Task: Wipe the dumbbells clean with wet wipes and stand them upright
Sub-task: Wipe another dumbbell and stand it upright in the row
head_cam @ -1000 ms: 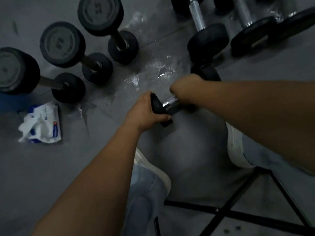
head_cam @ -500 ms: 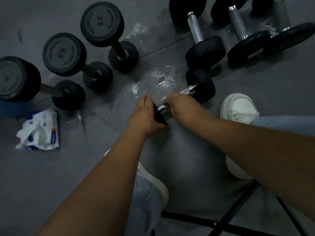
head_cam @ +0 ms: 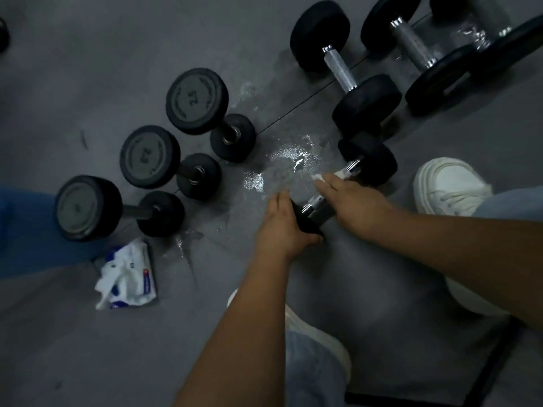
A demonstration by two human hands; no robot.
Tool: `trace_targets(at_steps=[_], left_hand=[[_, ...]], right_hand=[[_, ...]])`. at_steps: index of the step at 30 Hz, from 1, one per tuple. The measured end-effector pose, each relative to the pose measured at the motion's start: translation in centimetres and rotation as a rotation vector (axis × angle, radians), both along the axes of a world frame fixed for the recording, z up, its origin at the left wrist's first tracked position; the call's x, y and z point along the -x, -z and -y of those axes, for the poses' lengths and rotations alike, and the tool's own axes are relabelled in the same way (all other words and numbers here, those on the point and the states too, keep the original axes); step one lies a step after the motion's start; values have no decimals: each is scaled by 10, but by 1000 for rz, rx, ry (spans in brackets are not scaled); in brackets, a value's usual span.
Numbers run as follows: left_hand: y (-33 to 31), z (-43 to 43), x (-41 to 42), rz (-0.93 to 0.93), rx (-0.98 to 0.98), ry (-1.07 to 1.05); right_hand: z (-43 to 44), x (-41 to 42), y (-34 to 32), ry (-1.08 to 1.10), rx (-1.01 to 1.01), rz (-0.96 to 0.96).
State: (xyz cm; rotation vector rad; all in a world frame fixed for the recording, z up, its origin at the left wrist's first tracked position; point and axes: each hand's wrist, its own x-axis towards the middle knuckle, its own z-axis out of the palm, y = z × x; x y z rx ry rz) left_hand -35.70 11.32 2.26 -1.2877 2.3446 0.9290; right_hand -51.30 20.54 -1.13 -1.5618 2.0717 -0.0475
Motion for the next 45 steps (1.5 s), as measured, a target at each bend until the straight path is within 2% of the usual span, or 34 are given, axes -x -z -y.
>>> trace_targets(at_steps=[5,8,12,15,20,23,27,30,36,42,45], left_hand=[[-2,11,2,21,-3,37],[-4,20,5,47,-1,75],[-4,26,6,54,-25,85],[-2,25,4,30,-57,56],[3,15,0,-30,-82,0],[5,3,-5,-36,13,3],[-2,-7,-1,41,99,67],[-3,-10,2,89,136,92],[-7,2,3,79,73,-10],[-7,4,3,73,149,18],[-12,11,6,60,108,3]], right_hand=[[-14,-15,11,-87,71,136],[-9,-16,4,72,125,180],[-7,-23,-2,-6,124,171],[-3,-6,3,156,116,148],[-1,-6,-1,-23,143,112],[7,6,-4,89,102,64],[1,2,-8,-6,17,55],[8,7,-16,-79,-6,-30],[3,7,-15,-103,-87,-74],[-9,0,-12,-91,-23,-96],[-1,-2,-14,-42,-20,-75]])
